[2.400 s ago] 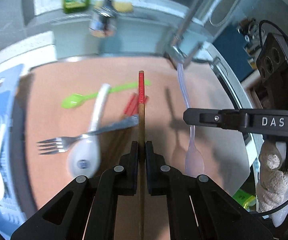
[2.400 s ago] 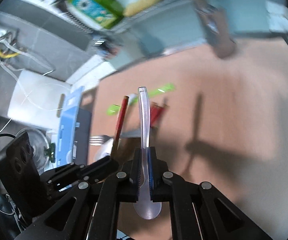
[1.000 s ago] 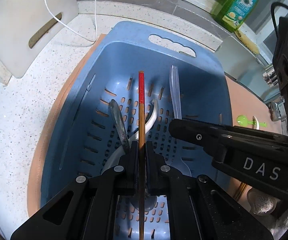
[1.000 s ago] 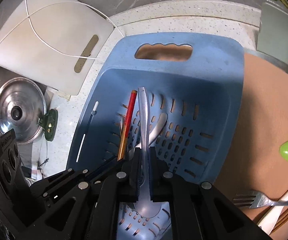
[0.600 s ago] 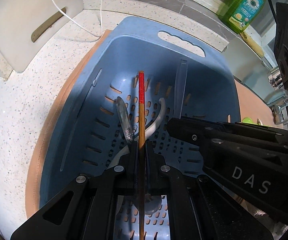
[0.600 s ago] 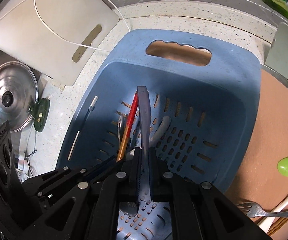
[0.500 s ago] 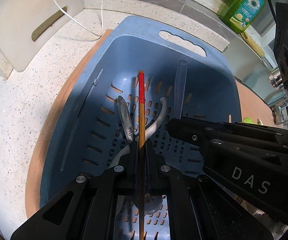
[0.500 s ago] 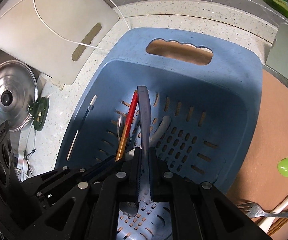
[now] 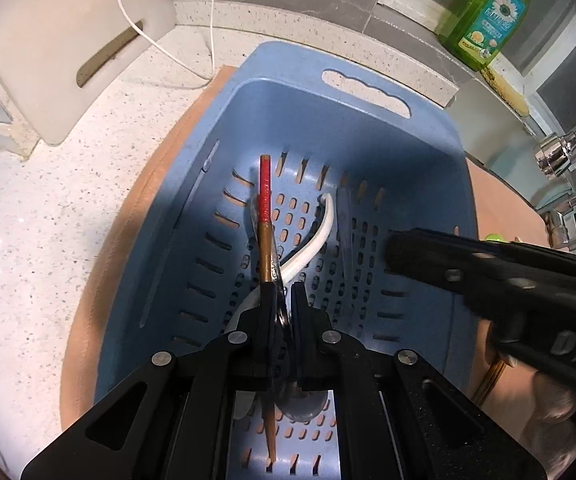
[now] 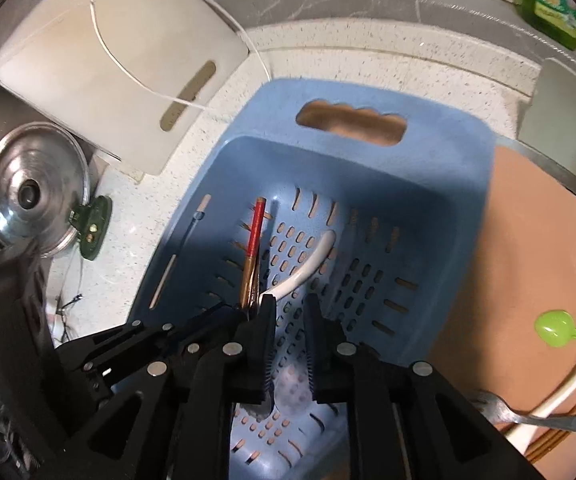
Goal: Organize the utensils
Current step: 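Open both tools to drop the chopstick and clear spoon in the basket, then move both open tools back over the remaining utensils on the mat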
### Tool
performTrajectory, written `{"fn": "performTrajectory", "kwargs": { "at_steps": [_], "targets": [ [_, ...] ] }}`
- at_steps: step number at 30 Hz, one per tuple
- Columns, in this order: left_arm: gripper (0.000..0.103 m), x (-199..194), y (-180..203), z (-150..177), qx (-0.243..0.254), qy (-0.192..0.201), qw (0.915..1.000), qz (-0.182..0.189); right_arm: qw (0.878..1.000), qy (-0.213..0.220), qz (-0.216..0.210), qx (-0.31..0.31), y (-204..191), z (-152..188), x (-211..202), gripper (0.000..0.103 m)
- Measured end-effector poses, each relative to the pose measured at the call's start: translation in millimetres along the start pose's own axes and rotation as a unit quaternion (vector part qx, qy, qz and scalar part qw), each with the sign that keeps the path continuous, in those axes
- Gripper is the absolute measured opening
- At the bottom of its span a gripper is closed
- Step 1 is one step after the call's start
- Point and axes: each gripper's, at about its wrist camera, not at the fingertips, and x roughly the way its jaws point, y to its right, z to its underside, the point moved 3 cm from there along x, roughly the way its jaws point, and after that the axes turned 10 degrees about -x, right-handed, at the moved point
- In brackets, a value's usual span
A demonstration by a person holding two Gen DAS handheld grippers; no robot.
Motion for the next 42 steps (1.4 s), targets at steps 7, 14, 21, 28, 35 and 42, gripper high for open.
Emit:
{"fn": "performTrajectory", "kwargs": {
  "at_steps": [7,14,21,28,35,42],
  "targets": [
    [0.006,-31,16,10,0.022,0.026,0.9994,0.007,0.999,0.045,-0.018,0.005,26,30,-61,0.025],
    [0.012,-57,62,33,0.065,0.045,0.9963,0.034,0.995,0.091,-0.003,0.029,88,78,-129,0.03],
    [0.012,-53,138,76,0.143,0.029,0.9872,0.064,0.988,0.132,0.039,0.067,159,136,-182,0.03],
    [0.012,-28,218,118,0.242,-0.009,0.967,0.079,0.985,0.124,0.043,0.112,206,185,-196,0.03],
    [0.012,11,253,126,0.266,-0.05,0.9603,0.068,0.983,0.1,0.024,0.15,230,221,-195,0.03],
    [0.014,36,258,116,0.266,-0.063,0.961,0.043,0.981,0.1,0.02,0.167,243,241,-200,0.03]
  ]
}}
